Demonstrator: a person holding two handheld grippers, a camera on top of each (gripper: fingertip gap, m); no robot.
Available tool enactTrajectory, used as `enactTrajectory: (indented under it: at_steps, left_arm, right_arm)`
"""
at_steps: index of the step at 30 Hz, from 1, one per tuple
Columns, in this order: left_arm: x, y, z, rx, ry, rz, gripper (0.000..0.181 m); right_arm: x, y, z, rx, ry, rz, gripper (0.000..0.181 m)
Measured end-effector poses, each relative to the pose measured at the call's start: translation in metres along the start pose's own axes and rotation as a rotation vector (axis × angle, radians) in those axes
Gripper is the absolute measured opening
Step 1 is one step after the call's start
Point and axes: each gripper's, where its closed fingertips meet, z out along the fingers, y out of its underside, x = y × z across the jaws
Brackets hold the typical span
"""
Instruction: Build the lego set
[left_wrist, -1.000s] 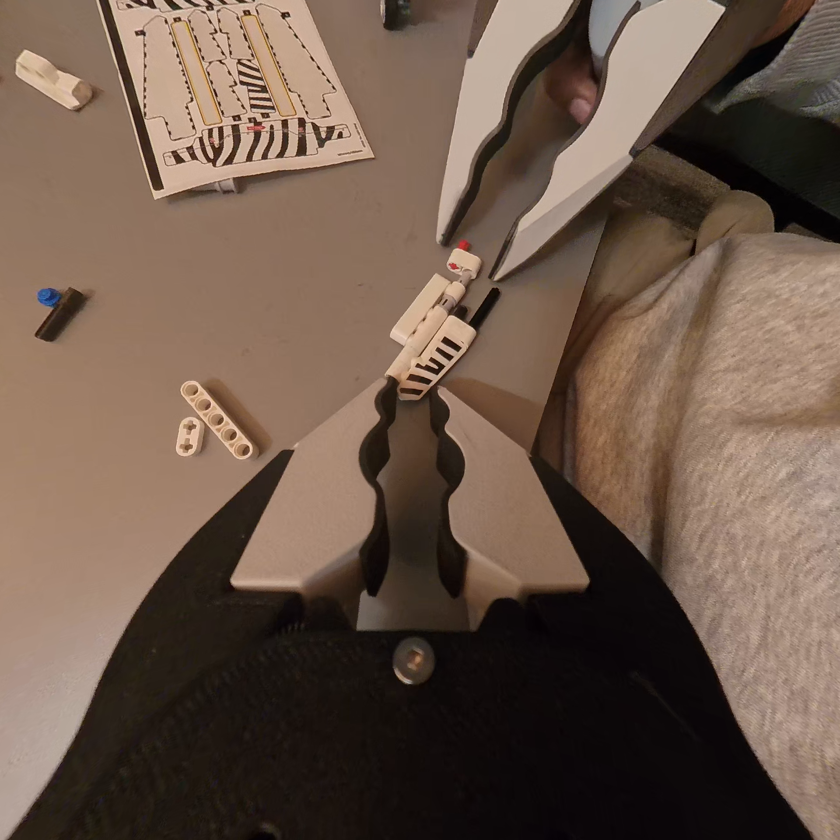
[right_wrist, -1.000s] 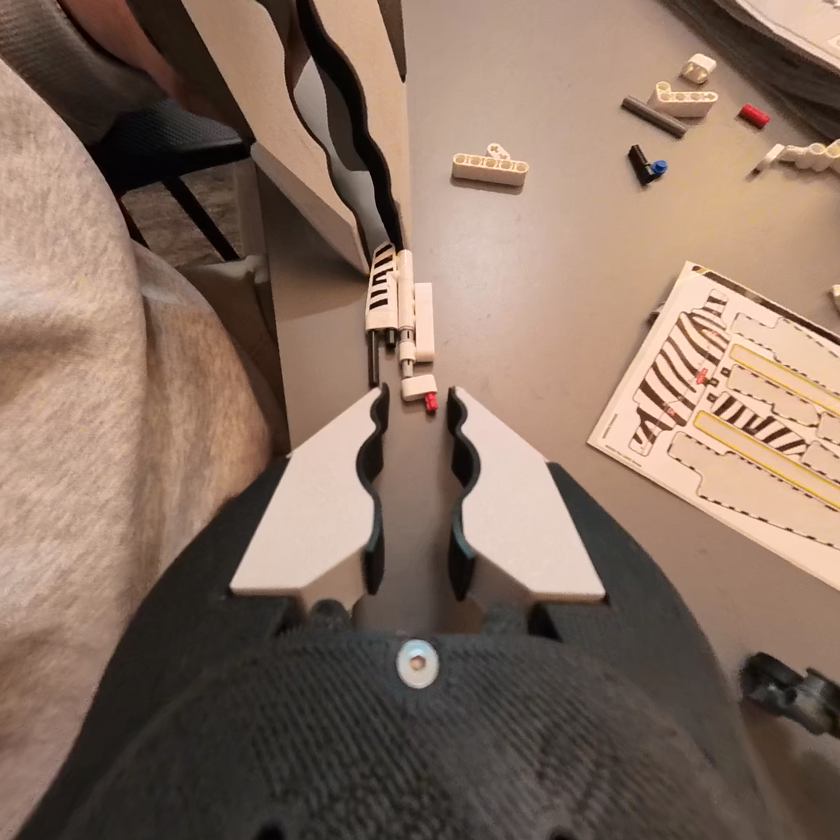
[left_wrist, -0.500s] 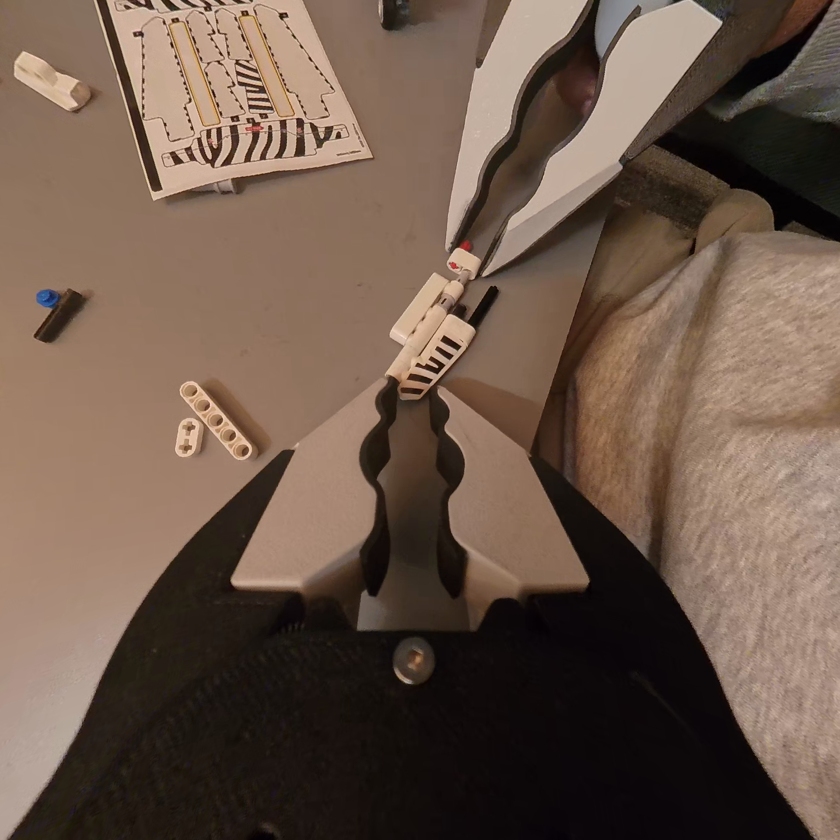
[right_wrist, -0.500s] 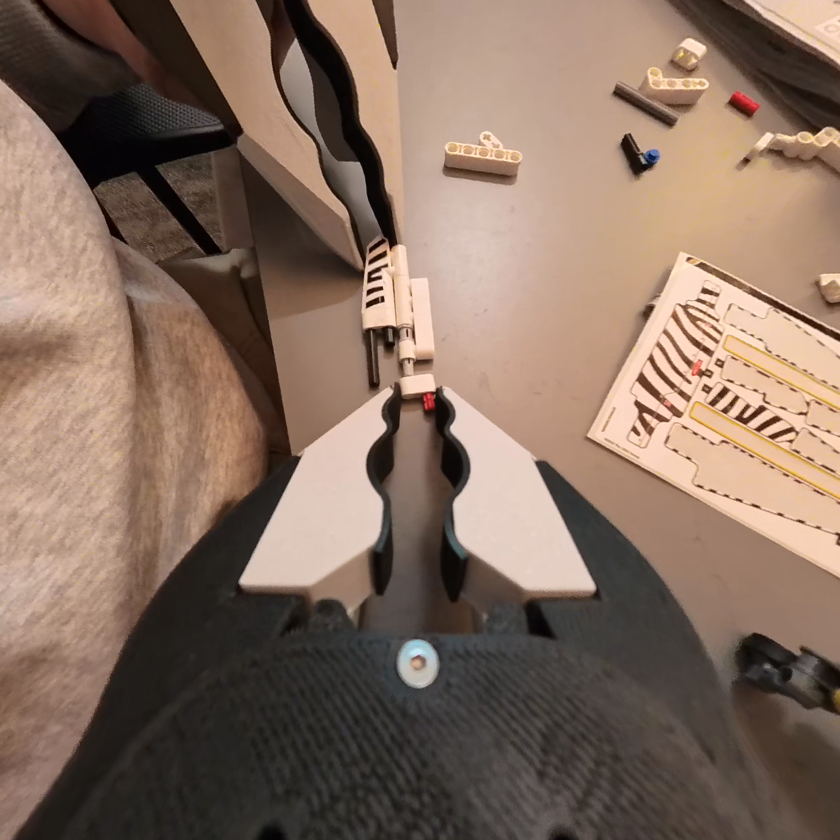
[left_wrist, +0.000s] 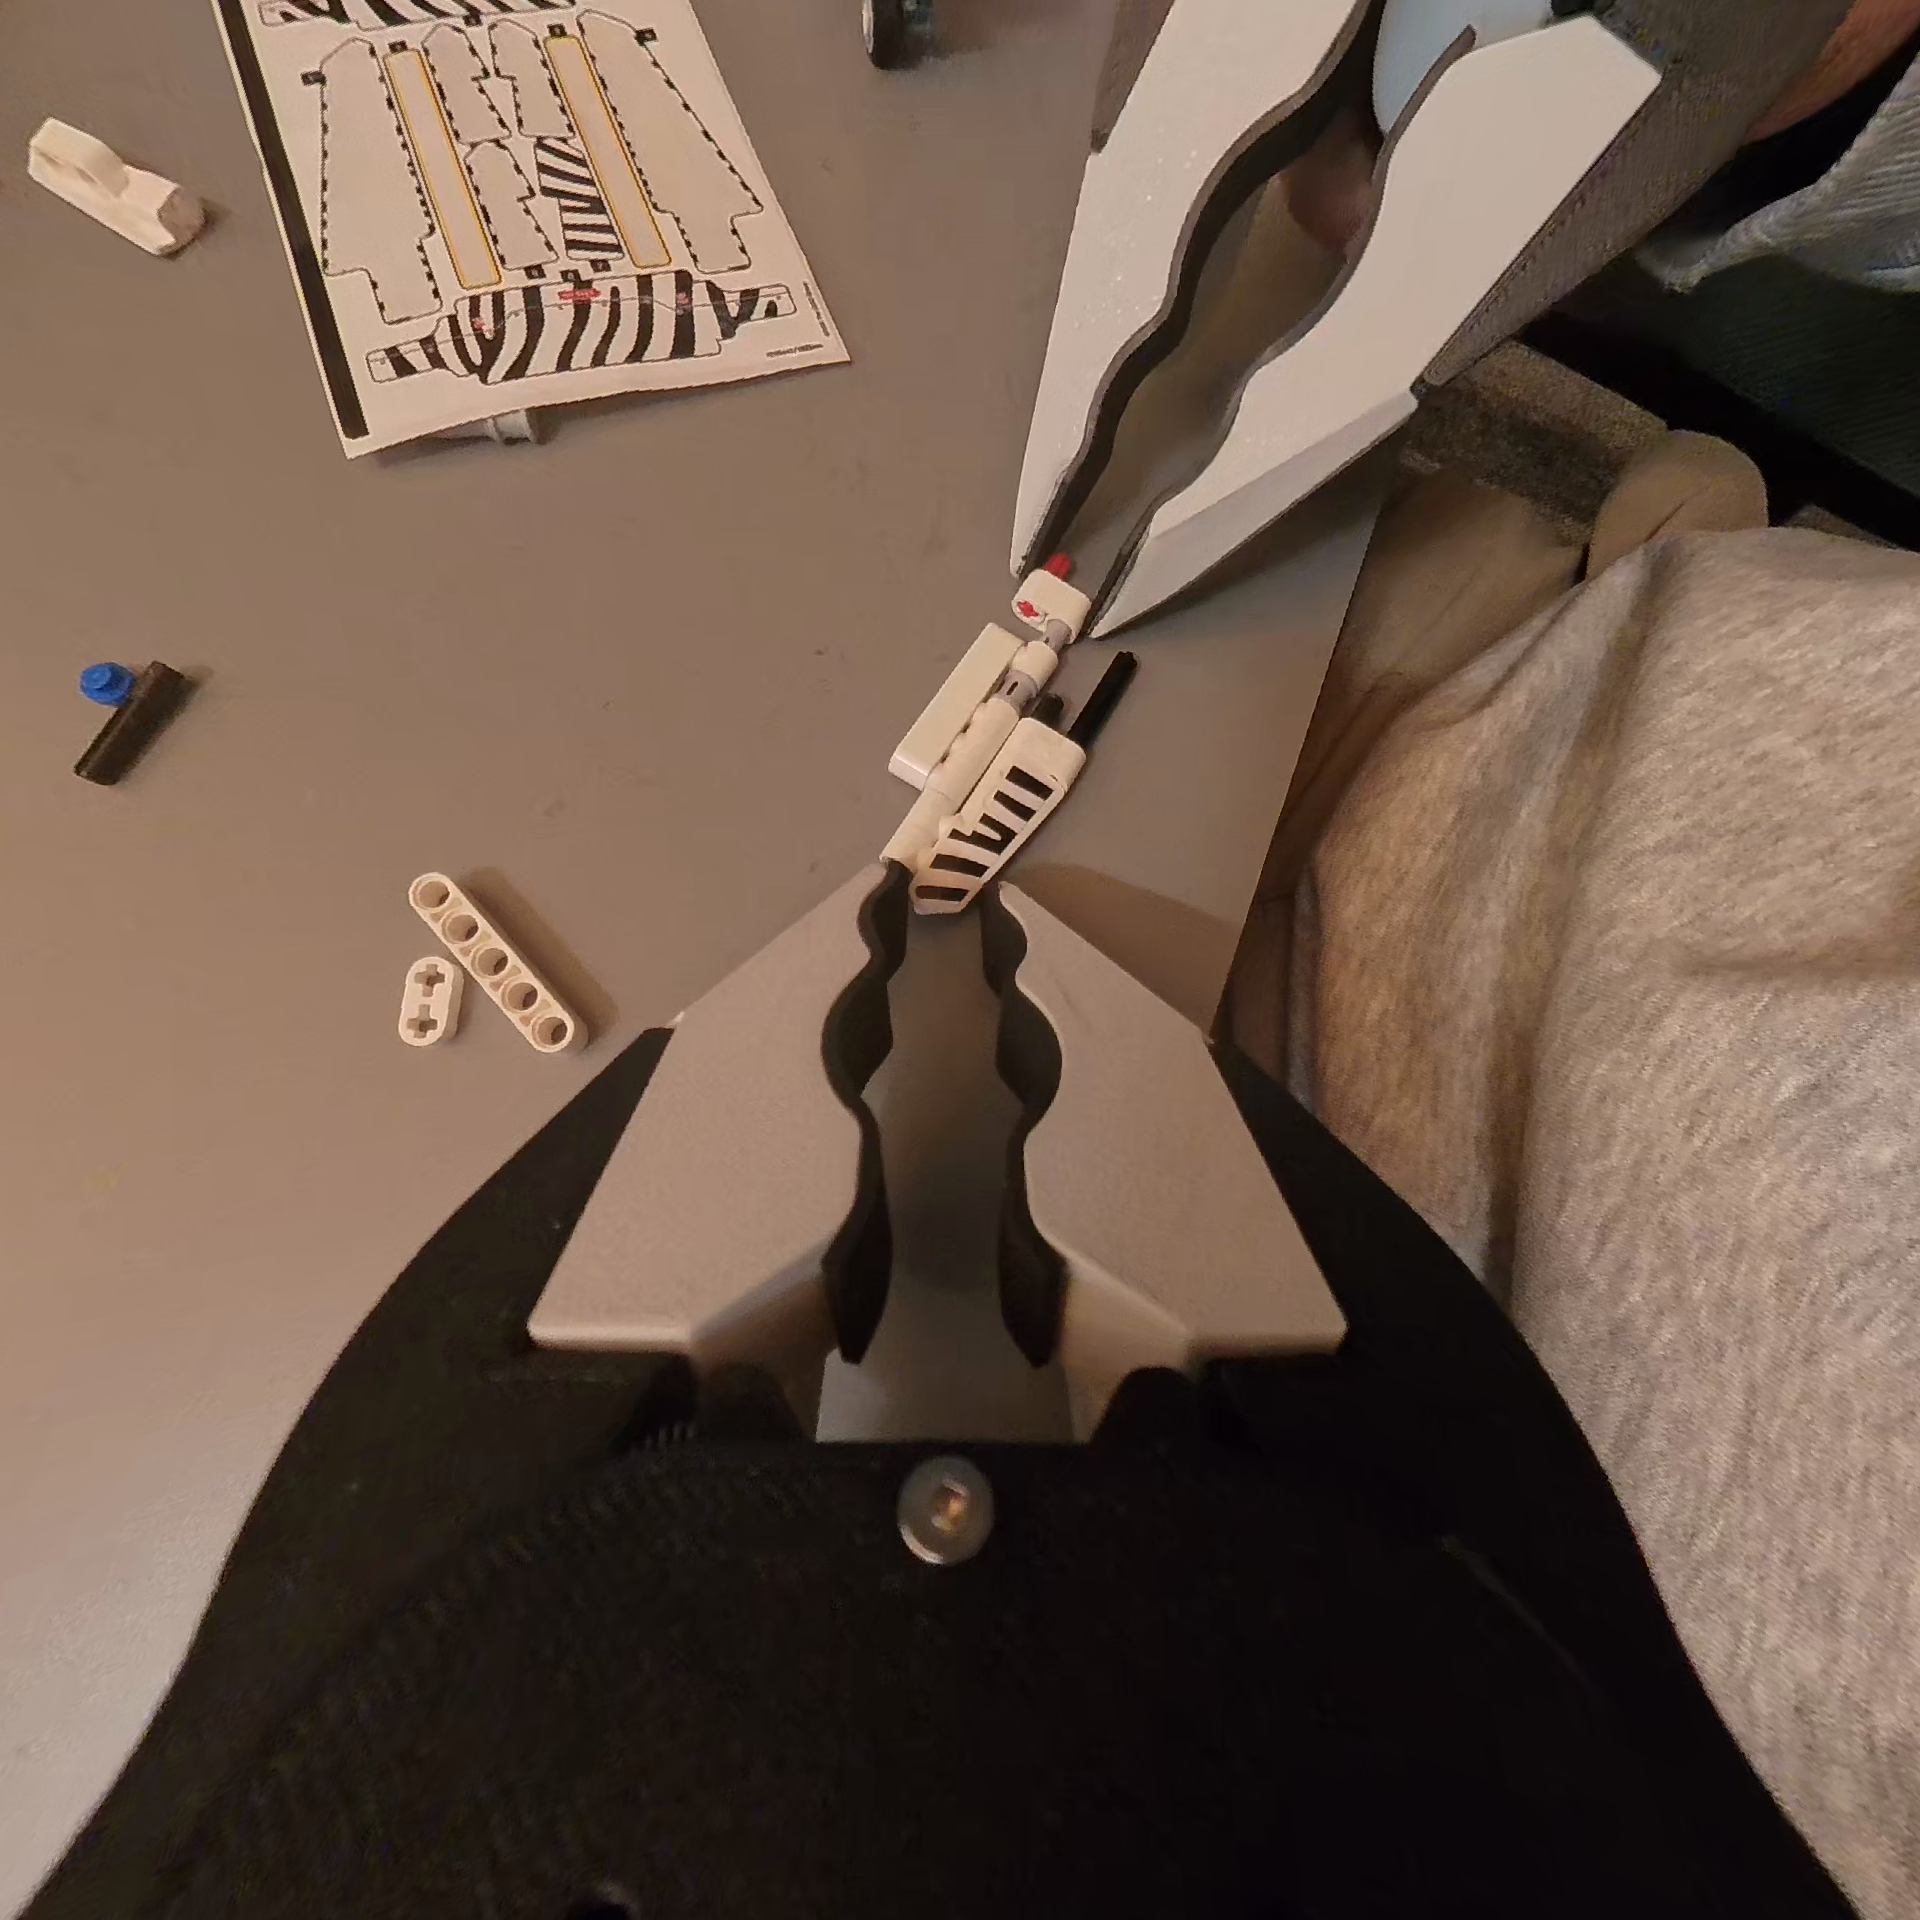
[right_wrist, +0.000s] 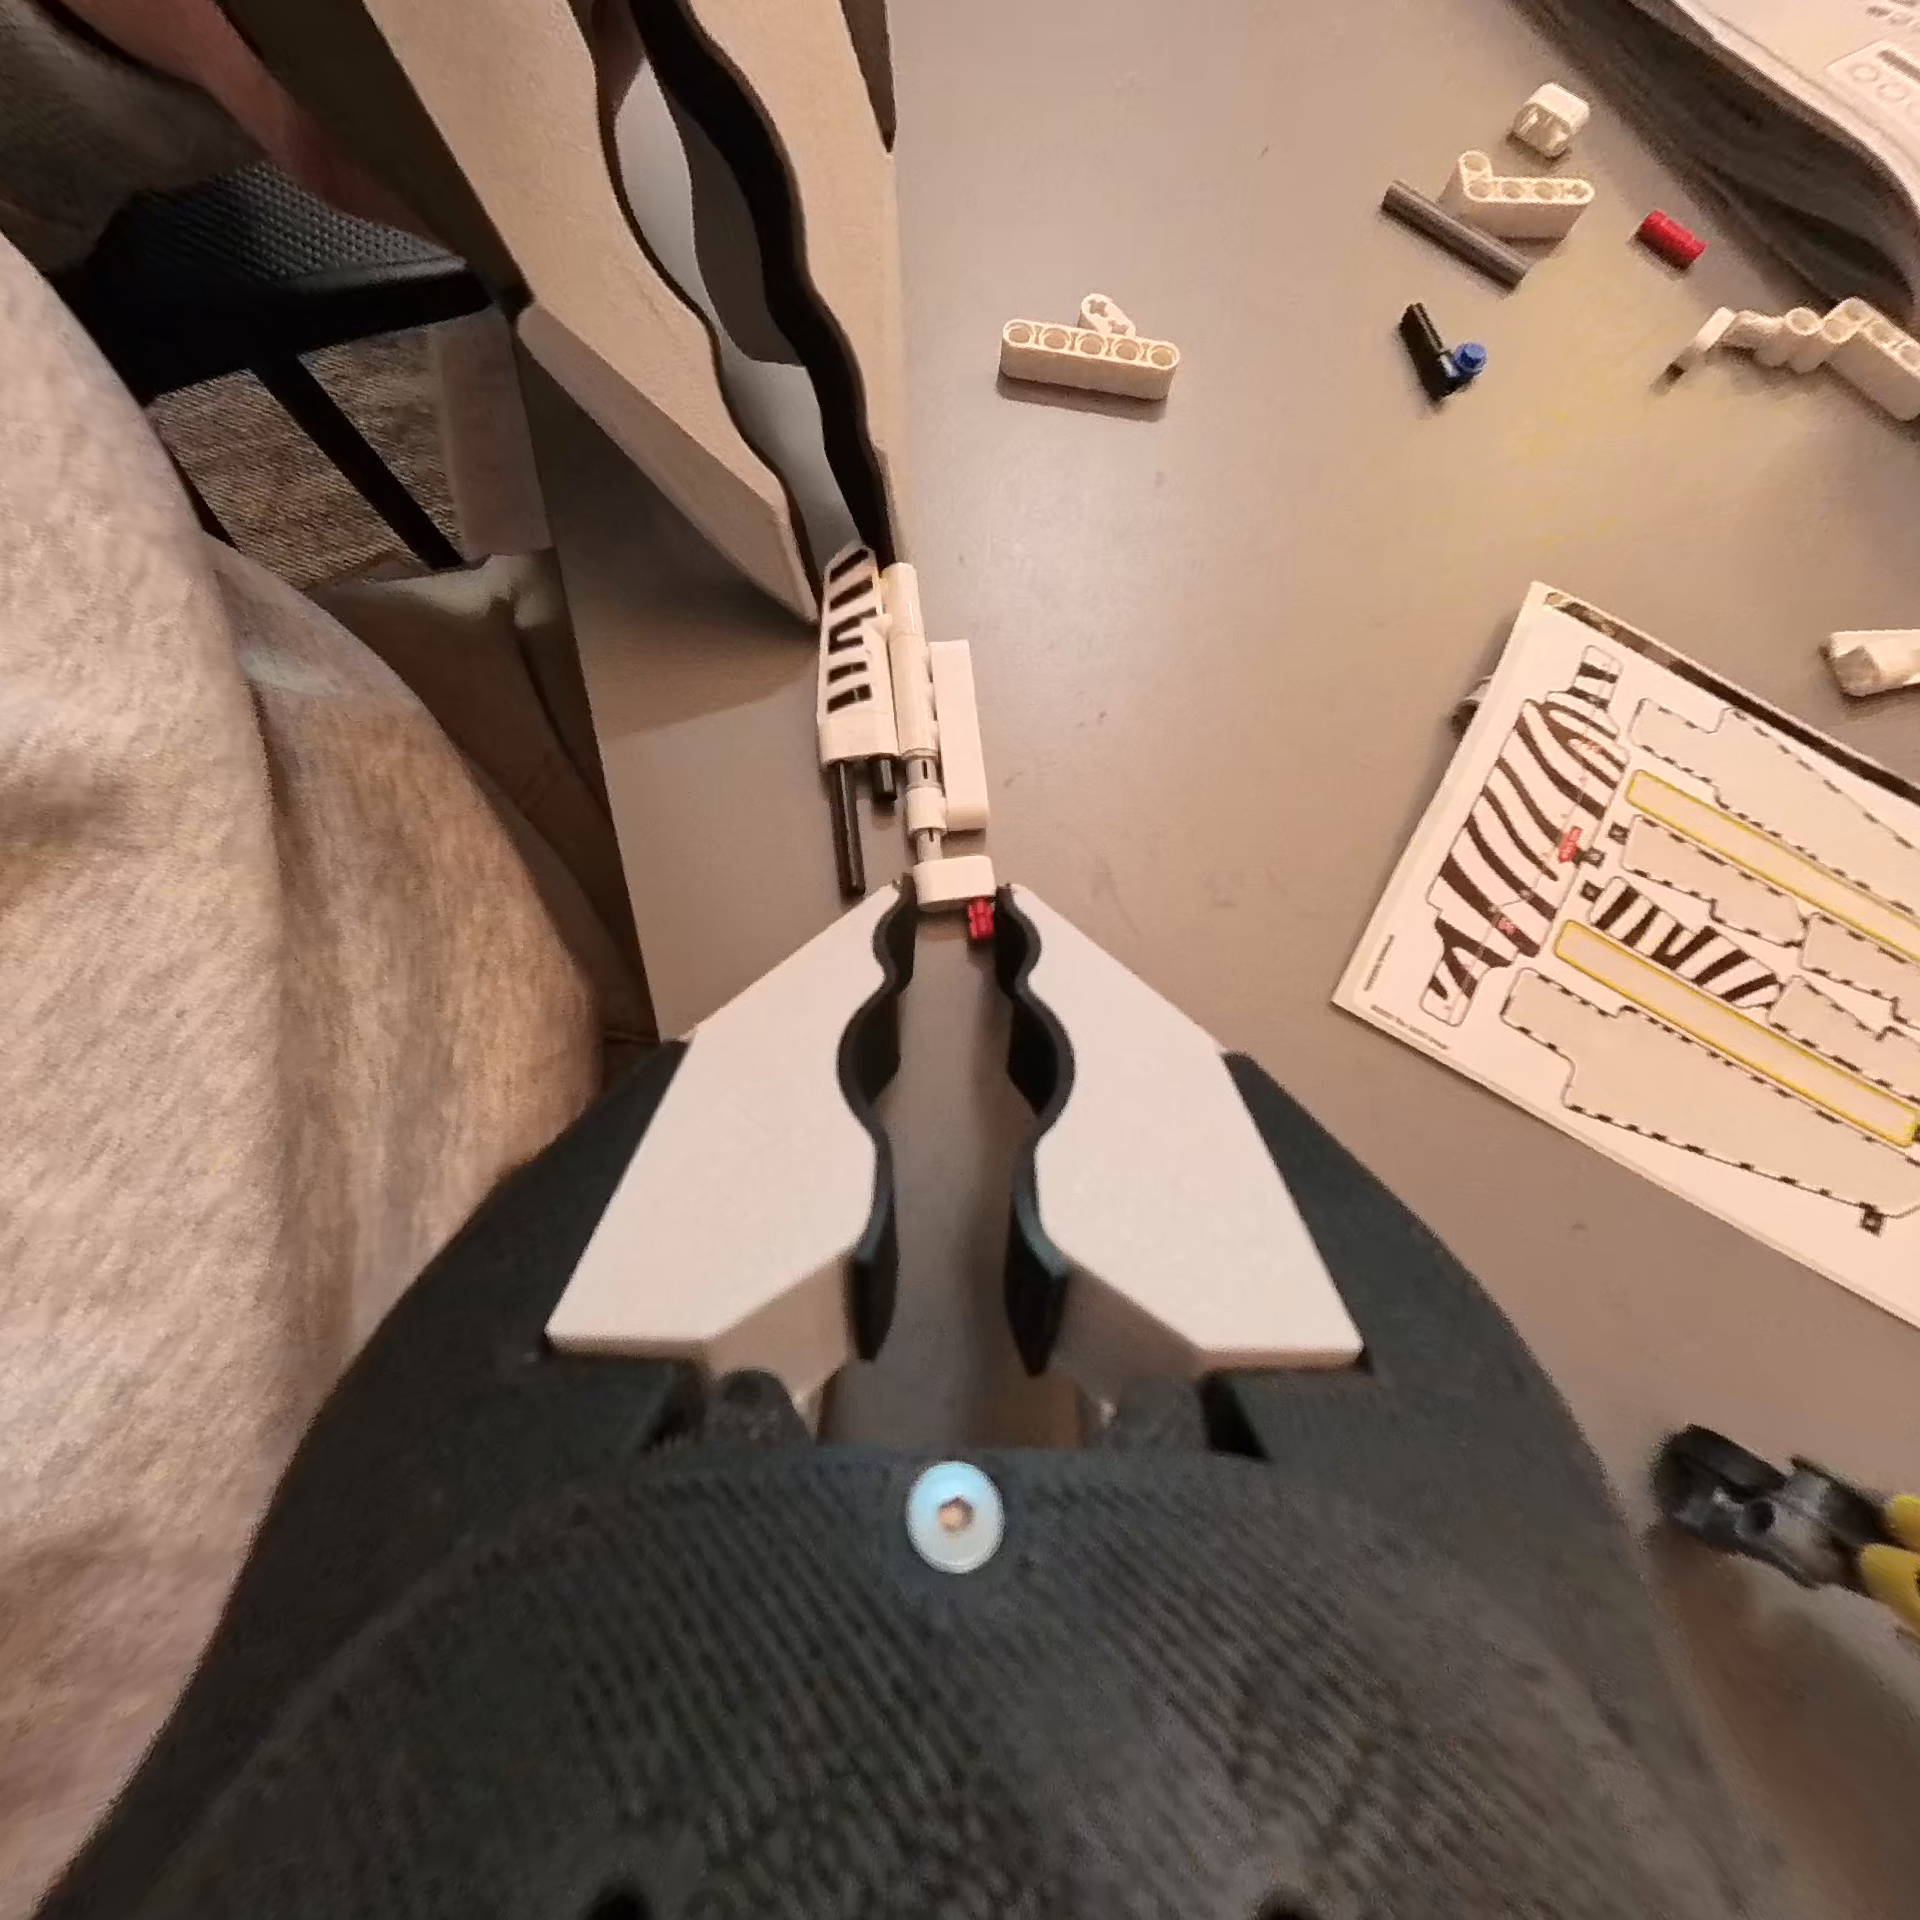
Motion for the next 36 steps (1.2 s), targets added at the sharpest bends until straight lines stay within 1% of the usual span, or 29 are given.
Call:
enactTrajectory:
  at_steps: [8,13,16,21,28,36]
  left_arm:
    - [0.0001,0.0000,0.0001,0.000,-0.002,0.003,0.012]
    - [0.0001,-0.0002,0.0000,0.001,-0.007,0.007,0.011]
    - [-0.0006,-0.0010,0.0006,0.003,-0.017,0.008,0.012]
    - [-0.0004,-0.0013,0.0009,0.003,-0.033,0.025,0.011]
    - [-0.0004,-0.0017,0.0007,0.006,-0.028,0.023,0.011]
    - [-0.0001,-0.0021,0.0007,0.006,-0.036,0.040,0.011]
  right_arm:
    - [0.0018,-0.0011,-0.0005,-0.014,0.082,-0.113,0.014]
    - [0.0008,-0.0011,-0.0009,-0.024,0.092,-0.155,0.014]
    - [-0.0003,0.0004,-0.0007,-0.028,0.042,-0.083,0.013]
    - [0.0001,0.0001,-0.0012,-0.022,-0.050,0.103,0.013]
    - [-0.0040,-0.0011,-0.0034,0.017,-0.171,0.267,0.013]
    - [-0.0054,-0.0017,-0.0036,0.007,-0.205,0.319,0.013]
